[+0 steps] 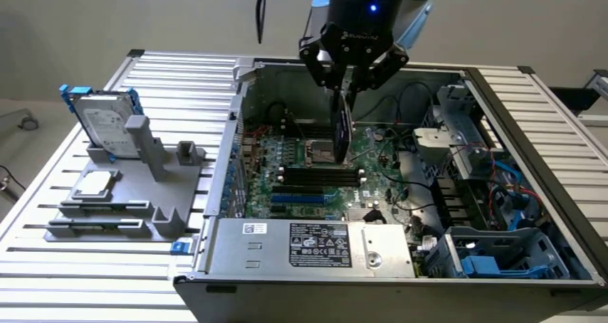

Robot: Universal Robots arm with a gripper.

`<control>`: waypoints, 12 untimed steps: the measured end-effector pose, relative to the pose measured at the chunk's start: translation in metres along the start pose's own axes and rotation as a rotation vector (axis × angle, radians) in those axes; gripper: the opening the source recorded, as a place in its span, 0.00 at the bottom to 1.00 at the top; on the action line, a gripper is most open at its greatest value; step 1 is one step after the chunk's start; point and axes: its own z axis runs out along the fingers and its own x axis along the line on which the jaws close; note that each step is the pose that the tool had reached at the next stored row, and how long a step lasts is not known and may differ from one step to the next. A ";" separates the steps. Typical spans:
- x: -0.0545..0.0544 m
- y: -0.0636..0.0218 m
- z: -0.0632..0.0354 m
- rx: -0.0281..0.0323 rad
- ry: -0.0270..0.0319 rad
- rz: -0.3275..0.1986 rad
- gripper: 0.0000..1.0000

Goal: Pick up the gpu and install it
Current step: 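Pick up the gpu and move the gpu toward the slot, then insert the gpu into the slot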

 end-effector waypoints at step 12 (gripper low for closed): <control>0.000 -0.0001 0.0031 0.0000 0.0006 0.000 0.26</control>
